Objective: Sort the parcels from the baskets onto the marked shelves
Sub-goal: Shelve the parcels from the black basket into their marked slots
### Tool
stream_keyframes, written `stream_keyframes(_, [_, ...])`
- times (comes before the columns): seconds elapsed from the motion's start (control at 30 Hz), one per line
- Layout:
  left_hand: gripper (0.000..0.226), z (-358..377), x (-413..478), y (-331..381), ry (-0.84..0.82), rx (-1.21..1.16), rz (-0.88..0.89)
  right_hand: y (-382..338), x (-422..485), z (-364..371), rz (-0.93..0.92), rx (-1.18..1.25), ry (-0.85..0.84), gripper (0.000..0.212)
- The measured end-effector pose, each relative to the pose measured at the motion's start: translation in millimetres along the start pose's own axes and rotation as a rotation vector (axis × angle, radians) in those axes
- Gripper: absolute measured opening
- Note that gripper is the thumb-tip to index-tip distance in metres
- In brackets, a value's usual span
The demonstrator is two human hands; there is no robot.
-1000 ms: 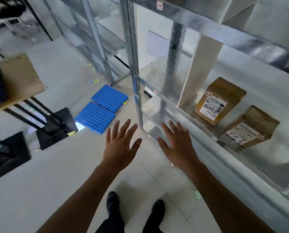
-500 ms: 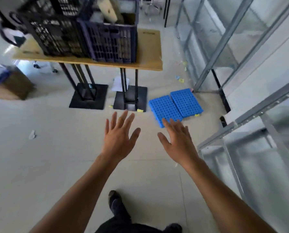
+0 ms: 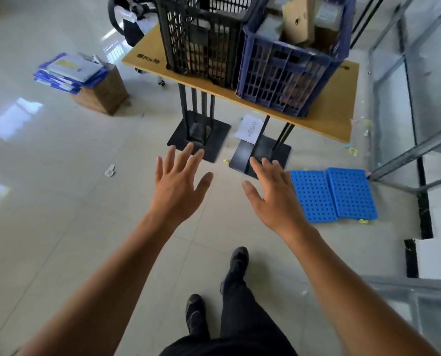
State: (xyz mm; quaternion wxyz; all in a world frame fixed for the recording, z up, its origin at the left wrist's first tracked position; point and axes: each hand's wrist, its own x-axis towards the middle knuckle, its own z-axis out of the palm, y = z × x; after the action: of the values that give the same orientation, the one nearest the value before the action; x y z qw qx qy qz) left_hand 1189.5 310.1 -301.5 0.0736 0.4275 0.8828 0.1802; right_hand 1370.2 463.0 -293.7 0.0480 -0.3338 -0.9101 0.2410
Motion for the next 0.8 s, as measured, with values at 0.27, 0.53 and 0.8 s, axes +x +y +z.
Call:
stream_keyframes(0.27, [0.068,-33,137,-2,0.104,0.040,-0.059,-3,165,-36,-0.164,0.022,0.078,0.065])
stream_keyframes(0.53, [0.069,-66,251,0,0.172,0.052,-0.086,5,301,-83,-0.235,0.016,0.103,0.069])
stream_keyframes(0.8, [0.065,-78,354,-35,0.195,0.030,-0.059,-15,408,-81,-0.225,-0.025,0.082,0.070])
